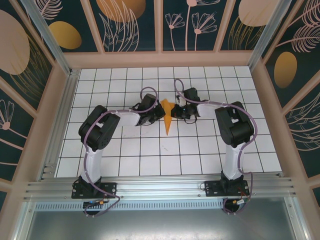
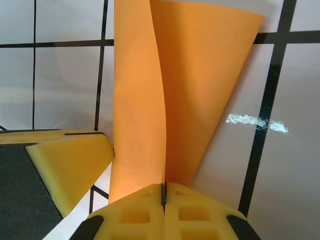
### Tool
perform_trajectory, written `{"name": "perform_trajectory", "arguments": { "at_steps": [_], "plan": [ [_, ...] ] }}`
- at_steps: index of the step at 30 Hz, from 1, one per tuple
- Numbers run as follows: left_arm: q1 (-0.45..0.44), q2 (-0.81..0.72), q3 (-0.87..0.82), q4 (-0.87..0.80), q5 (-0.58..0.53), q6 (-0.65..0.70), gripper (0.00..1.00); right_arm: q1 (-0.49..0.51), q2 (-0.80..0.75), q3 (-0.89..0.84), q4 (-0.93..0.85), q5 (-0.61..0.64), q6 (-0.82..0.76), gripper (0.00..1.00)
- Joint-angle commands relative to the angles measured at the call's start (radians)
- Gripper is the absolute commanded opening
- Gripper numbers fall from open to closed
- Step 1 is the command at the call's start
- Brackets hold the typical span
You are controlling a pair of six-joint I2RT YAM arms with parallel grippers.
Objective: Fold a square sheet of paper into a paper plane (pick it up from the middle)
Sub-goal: Fold the wing for the fifth time at the center of the table.
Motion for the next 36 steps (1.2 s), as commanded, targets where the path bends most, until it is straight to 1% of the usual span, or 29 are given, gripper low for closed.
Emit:
{"name": "perform_trajectory", "arguments": {
  "at_steps": [1,6,11,18,23,28,36],
  "plan": [
    [0.007,-0.033,-0.039,0.009,-0.013,0.003,0.0,-0.008,0.0,0.015,-0.004,-0.009,-0.019,0.01],
    [0.009,-0.063,-0.073,0.009,-0.037,-0.006,0.0,-0.007,0.0,0.014,-0.004,-0.009,-0.019,0.01],
    [0.008,-0.01,-0.018,-0.016,0.039,0.027,0.0,-0.007,0.005,0.017,-0.006,-0.015,-0.021,0.01],
    [0.008,0.035,0.044,-0.16,0.042,0.099,0.0,-0.008,0.004,0.041,-0.012,-0.043,-0.05,0.01],
    [0.007,0.052,0.047,-0.216,0.046,0.147,0.0,-0.008,0.012,0.061,-0.02,-0.041,-0.079,0.01],
    [0.008,0.063,0.059,-0.251,0.046,0.189,0.0,-0.01,0.047,0.09,-0.054,-0.012,-0.091,0.01],
    [0.008,0.068,0.069,-0.245,0.058,0.202,0.0,-0.011,0.076,0.097,-0.055,-0.01,-0.095,0.01]
  ]
}}
